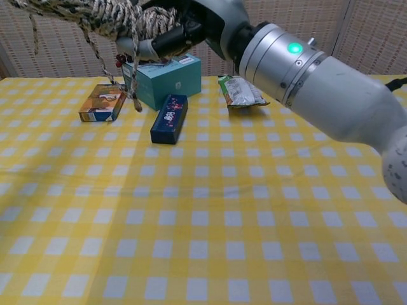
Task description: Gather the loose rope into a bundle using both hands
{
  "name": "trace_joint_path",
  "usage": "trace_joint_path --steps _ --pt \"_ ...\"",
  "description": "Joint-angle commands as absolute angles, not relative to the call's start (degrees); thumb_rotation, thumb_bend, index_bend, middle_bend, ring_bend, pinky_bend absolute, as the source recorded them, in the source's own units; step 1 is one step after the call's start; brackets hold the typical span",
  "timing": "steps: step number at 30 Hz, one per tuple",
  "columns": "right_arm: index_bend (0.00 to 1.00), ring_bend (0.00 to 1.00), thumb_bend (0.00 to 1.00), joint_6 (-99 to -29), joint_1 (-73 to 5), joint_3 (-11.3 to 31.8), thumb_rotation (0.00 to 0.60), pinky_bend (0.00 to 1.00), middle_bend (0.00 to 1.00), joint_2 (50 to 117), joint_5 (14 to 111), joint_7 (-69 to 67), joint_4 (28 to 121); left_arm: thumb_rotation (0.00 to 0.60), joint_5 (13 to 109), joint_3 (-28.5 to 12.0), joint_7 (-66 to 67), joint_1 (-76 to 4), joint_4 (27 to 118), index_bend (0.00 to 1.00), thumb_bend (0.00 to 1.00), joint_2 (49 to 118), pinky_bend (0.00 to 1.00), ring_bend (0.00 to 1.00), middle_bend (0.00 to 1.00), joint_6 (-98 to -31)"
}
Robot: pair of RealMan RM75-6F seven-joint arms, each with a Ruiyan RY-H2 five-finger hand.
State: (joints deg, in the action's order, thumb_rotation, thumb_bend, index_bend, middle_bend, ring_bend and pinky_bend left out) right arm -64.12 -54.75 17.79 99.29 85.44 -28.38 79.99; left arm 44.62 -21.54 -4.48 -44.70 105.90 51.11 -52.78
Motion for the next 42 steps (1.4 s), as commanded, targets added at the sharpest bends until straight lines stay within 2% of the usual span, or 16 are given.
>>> trace_joint_path --steps 1,15,21,30,39,42 --pt "0.89 0.50 0.44 -66.05 -53.90 17.64 0.600 0.53 0.68 98.88 86.45 -29.51 80.45 0.600 43.60 -20.52 -4.06 -44.46 104.53 0.71 0.40 52.14 1.00 1.00 1.00 -52.04" --pt "0.90 0.51 0.40 -72.26 -53.34 20.33 0.600 0.55 0.70 101.55 86.85 -33.65 79.26 0.600 44.77 -15.24 -2.40 -42.33 99.87 0.71 0.40 55.59 1.00 1.00 1.00 -49.08" --pt "0.90 0.52 0.40 -74.26 -53.11 21.78 0.600 0.56 0.70 103.02 85.83 -34.13 78.01 0.600 45.92 -13.63 -1.34 -40.99 99.34 0.71 0.40 56.20 1.00 1.00 1.00 -49.84" --pt "0.90 0.53 0.40 -75.56 -53.25 24.65 0.600 0.56 0.71 106.01 82.03 -31.40 74.77 0.600 52.73 -11.82 0.33 -38.10 102.34 0.71 0.40 54.18 1.00 1.00 1.00 -53.09" --pt "0.91 0.54 0.40 -76.97 -54.02 27.37 0.600 0.56 0.71 110.09 78.96 -29.54 71.33 0.600 58.96 -10.45 0.59 -36.25 106.84 0.71 0.40 51.42 1.00 1.00 1.00 -53.46" --pt "0.91 0.54 0.40 -76.52 -54.50 28.07 0.600 0.56 0.71 110.83 77.83 -27.61 70.55 0.600 63.90 -10.58 1.20 -35.26 108.92 0.71 0.40 50.32 1.00 1.00 1.00 -56.39"
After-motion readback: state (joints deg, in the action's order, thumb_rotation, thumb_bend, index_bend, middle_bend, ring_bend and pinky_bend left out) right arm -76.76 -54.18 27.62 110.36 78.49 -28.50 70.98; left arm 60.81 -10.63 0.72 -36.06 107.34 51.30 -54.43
